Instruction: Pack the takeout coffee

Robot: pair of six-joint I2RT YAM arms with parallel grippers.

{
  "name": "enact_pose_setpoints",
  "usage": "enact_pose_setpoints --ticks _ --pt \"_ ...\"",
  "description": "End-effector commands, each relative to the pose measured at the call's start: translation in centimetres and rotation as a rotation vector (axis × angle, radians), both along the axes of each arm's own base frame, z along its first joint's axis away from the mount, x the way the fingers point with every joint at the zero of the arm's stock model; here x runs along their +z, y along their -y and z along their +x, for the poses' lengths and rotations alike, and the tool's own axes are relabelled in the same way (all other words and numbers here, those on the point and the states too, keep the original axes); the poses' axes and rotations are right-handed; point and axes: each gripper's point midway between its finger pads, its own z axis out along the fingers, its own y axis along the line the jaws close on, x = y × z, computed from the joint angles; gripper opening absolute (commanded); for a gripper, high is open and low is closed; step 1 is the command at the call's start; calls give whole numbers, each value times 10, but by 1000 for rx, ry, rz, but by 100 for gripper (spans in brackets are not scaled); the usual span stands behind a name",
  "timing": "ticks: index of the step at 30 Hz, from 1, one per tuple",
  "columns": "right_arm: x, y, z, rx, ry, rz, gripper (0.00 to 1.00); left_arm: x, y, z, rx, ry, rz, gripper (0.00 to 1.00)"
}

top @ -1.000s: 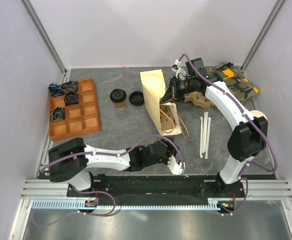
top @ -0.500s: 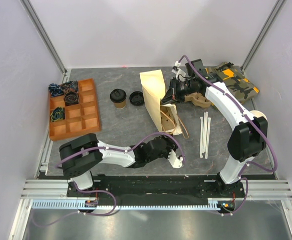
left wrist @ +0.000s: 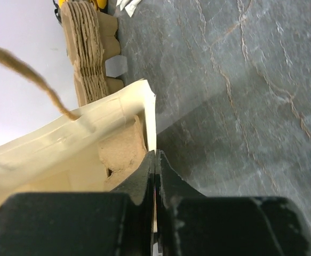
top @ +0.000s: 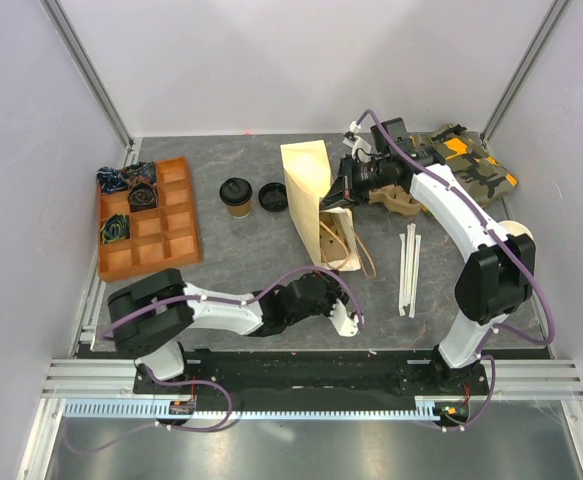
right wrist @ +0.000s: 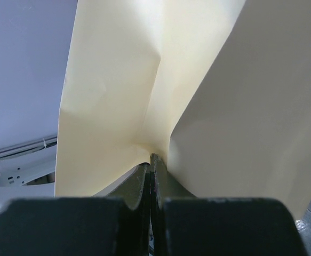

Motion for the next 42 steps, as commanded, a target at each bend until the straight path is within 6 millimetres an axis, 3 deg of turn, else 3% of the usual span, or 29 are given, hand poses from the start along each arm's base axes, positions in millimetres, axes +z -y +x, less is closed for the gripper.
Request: enact_pose_setpoints --ticks 1,9,11,14,15,16,18,23,27,30,39,42 --pt "15 5 -8 14 57 0 0 36 0 -20 -47 -28 -93 2" --pt "8 13 -16 51 86 -43 0 75 -15 -43 -71 -146 -144 2" --pt "8 14 -17 49 88 -50 0 71 -22 -51 -82 -170 -101 2" --pt "9 13 -16 40 77 -41 0 57 -23 -60 -78 -168 -56 46" --pt "8 12 -16 37 67 -38 0 48 -26 -60 -62 -151 -36 78" --pt "8 12 -16 36 65 -35 0 50 -20 -64 -76 -129 -56 80" --pt "8 11 -16 29 61 -30 0 32 -19 -63 -74 -112 -22 82" --pt "12 10 -17 15 59 -24 0 21 4 -52 -76 -27 -54 79" --pt "13 10 -17 2 60 -26 0 16 13 -43 -62 41 -77 68" --pt "11 12 -18 -3 54 -30 0 17 14 -38 -50 59 -110 63" --pt "7 10 -20 -3 30 -29 0 9 7 -23 -37 155 -99 66" --pt "7 10 -19 -9 24 -28 0 10 12 -20 -42 179 -114 63"
